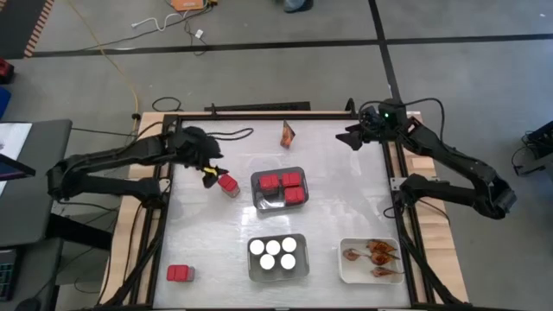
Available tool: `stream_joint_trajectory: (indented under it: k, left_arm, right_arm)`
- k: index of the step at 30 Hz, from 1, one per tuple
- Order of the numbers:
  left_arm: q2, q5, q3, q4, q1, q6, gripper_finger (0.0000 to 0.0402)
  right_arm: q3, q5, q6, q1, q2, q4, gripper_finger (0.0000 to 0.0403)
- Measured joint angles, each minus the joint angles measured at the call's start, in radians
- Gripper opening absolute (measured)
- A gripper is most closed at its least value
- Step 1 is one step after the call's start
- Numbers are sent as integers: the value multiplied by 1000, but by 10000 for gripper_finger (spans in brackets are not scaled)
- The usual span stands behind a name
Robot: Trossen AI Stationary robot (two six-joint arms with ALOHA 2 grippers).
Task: Sort spices by type
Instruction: Put the red seasoning can into the black bin
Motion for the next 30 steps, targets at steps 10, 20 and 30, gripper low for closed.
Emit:
stream_joint_trajectory:
  k: [10,20,30]
  left_arm:
    - [275,51,230,-303,1,413,283]
    - [513,51,360,-458,-14,673,283]
    - [660,62,360,-510,-93,733,282]
  right_arm:
    - [0,0,1,0,0,0,398]
    - [0,0,1,0,0,-6,398]
    - [0,0,0,0,0,-9,398]
